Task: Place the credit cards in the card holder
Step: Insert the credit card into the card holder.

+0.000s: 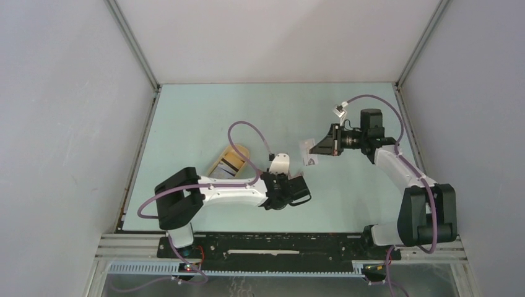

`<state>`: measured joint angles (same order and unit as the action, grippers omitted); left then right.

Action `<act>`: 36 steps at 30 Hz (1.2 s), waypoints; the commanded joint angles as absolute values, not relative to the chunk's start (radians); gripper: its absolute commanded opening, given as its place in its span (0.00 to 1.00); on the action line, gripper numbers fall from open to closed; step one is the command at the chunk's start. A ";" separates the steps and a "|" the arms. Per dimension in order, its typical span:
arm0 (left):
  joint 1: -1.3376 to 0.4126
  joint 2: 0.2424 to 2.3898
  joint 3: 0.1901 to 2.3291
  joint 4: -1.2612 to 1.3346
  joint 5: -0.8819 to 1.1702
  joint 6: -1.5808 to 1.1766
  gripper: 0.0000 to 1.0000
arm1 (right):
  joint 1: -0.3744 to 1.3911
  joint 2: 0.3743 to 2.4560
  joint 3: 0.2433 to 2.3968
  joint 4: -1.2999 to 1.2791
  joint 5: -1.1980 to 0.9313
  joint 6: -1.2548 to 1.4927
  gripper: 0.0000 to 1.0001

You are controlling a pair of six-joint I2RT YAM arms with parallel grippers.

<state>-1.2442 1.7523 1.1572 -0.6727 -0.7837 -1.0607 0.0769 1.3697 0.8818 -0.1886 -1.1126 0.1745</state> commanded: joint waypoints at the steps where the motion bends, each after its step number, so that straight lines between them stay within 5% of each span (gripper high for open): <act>1: -1.246 1.678 1.097 -0.728 -0.842 -1.202 0.21 | 0.129 1.426 0.877 -0.141 -1.154 0.199 0.00; 36: -1.130 1.391 0.653 -0.277 -0.553 -1.175 0.21 | 0.574 1.893 1.066 -0.134 -0.878 0.381 0.00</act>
